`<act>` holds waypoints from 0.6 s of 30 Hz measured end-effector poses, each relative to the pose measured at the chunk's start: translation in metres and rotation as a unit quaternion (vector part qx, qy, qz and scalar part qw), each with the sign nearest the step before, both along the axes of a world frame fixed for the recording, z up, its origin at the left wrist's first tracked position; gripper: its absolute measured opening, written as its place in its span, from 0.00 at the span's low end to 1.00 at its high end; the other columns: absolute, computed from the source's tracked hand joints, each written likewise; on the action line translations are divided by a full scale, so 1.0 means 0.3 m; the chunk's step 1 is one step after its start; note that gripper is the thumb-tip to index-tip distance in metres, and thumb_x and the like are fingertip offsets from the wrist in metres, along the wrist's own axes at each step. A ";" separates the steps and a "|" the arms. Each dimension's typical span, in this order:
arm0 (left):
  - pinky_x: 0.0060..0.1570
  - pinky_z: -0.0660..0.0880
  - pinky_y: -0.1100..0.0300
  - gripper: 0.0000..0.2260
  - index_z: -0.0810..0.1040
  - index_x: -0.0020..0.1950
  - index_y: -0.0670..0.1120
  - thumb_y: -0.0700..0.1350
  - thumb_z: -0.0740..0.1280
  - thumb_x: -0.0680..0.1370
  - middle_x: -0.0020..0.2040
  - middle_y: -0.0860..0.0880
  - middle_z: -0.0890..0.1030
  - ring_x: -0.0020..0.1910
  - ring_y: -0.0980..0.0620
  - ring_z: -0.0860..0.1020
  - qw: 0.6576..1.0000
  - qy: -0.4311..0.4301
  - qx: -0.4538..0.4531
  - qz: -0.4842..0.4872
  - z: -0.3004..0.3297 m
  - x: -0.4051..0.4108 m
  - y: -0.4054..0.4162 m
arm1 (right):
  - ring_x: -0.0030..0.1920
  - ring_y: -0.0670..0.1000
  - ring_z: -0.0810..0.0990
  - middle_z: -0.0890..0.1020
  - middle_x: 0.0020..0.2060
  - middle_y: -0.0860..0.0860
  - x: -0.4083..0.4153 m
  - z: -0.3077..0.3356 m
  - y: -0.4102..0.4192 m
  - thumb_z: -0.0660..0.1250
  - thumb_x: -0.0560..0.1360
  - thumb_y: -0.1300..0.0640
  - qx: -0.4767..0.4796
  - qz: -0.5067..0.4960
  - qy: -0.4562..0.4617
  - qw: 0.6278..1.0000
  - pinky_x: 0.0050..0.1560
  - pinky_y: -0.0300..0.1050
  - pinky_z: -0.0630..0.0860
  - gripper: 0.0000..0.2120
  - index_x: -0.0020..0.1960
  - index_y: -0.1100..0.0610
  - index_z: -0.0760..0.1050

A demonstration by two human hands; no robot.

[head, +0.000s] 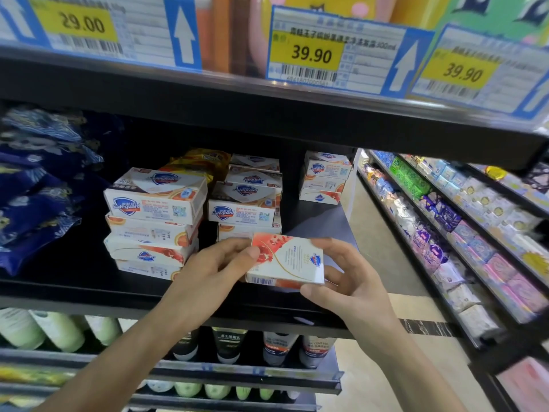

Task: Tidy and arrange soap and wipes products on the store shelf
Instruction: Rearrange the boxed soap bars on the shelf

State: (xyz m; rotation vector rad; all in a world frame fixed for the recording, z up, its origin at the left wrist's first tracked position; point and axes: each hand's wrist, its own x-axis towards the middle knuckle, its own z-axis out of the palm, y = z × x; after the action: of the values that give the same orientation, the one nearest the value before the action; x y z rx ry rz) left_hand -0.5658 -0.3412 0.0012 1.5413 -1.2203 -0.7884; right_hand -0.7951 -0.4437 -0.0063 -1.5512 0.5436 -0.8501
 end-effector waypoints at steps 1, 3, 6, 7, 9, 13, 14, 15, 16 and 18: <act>0.61 0.73 0.57 0.18 0.82 0.60 0.65 0.71 0.66 0.76 0.55 0.63 0.86 0.57 0.66 0.82 1.000 0.008 0.004 -0.009 -0.001 0.002 -0.001 | 0.60 0.57 0.85 0.84 0.62 0.52 0.000 -0.001 -0.001 0.79 0.71 0.62 0.001 -0.001 -0.001 1.000 0.54 0.44 0.82 0.29 0.69 0.50 0.74; 0.67 0.73 0.52 0.23 0.83 0.60 0.61 0.71 0.66 0.71 0.54 0.61 0.87 0.57 0.63 0.83 1.000 0.013 0.015 -0.023 -0.003 0.008 -0.001 | 0.59 0.57 0.85 0.85 0.61 0.51 0.001 -0.004 -0.001 0.79 0.71 0.62 -0.003 -0.004 0.004 1.000 0.54 0.43 0.82 0.29 0.69 0.49 0.75; 0.69 0.72 0.48 0.20 0.83 0.58 0.63 0.70 0.67 0.71 0.52 0.56 0.88 0.57 0.59 0.84 0.999 0.023 0.008 -0.037 -0.005 0.014 -0.004 | 0.58 0.56 0.85 0.84 0.61 0.49 0.007 -0.005 0.001 0.79 0.70 0.62 -0.009 0.000 0.005 1.000 0.53 0.43 0.82 0.30 0.69 0.47 0.75; 0.68 0.72 0.48 0.19 0.82 0.57 0.64 0.69 0.67 0.71 0.50 0.54 0.89 0.56 0.59 0.85 0.999 0.026 0.001 -0.038 -0.006 0.016 -0.004 | 0.58 0.56 0.85 0.84 0.62 0.48 0.009 -0.004 0.003 0.80 0.70 0.61 -0.014 -0.002 0.005 1.000 0.53 0.43 0.82 0.32 0.70 0.45 0.74; 0.63 0.74 0.50 0.18 0.83 0.57 0.64 0.68 0.68 0.71 0.48 0.52 0.89 0.53 0.56 0.86 0.999 0.031 -0.013 -0.038 -0.008 0.019 -0.006 | 0.59 0.56 0.84 0.81 0.66 0.46 0.014 -0.004 0.005 0.80 0.69 0.60 -0.018 -0.014 0.002 1.000 0.53 0.44 0.82 0.38 0.73 0.40 0.70; 0.59 0.76 0.50 0.18 0.82 0.57 0.63 0.68 0.68 0.71 0.46 0.50 0.88 0.47 0.53 0.84 0.998 0.039 -0.018 -0.034 -0.015 0.023 -0.005 | 0.55 0.53 0.85 0.79 0.66 0.42 0.013 -0.003 0.011 0.81 0.68 0.58 -0.026 -0.041 0.014 0.999 0.51 0.45 0.82 0.42 0.74 0.35 0.67; 0.59 0.76 0.51 0.19 0.82 0.58 0.62 0.67 0.69 0.70 0.46 0.50 0.88 0.46 0.53 0.84 0.998 0.043 -0.019 -0.032 -0.016 0.025 -0.004 | 0.52 0.51 0.85 0.80 0.65 0.42 0.015 -0.002 0.014 0.80 0.68 0.58 -0.034 -0.045 0.022 0.998 0.50 0.45 0.82 0.40 0.73 0.35 0.68; 0.59 0.75 0.52 0.20 0.81 0.58 0.60 0.67 0.69 0.70 0.45 0.49 0.88 0.45 0.54 0.83 0.998 0.047 -0.021 -0.027 -0.016 0.025 -0.003 | 0.50 0.49 0.84 0.80 0.64 0.41 0.018 -0.001 0.015 0.80 0.68 0.57 -0.039 -0.052 0.033 0.997 0.49 0.45 0.82 0.39 0.73 0.36 0.68; 0.58 0.75 0.53 0.21 0.81 0.59 0.58 0.66 0.70 0.70 0.45 0.49 0.88 0.44 0.54 0.83 0.998 0.049 -0.023 -0.020 -0.016 0.025 -0.002 | 0.47 0.48 0.84 0.80 0.63 0.40 0.021 -0.002 0.016 0.79 0.69 0.56 -0.044 -0.058 0.045 0.996 0.48 0.45 0.82 0.37 0.72 0.36 0.69; 0.58 0.74 0.54 0.21 0.80 0.61 0.56 0.63 0.71 0.71 0.45 0.48 0.88 0.45 0.55 0.83 0.998 0.050 -0.023 -0.010 -0.015 0.023 -0.002 | 0.43 0.48 0.82 0.82 0.61 0.41 0.029 -0.001 0.017 0.77 0.70 0.53 -0.053 -0.064 0.071 0.994 0.47 0.45 0.82 0.32 0.70 0.36 0.71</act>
State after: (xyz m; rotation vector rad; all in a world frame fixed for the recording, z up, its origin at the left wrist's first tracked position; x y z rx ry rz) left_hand -0.5590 -0.3418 -0.0034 1.4373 -1.1741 -0.8351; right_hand -0.7865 -0.4386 -0.0065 -1.6963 0.7166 -0.8821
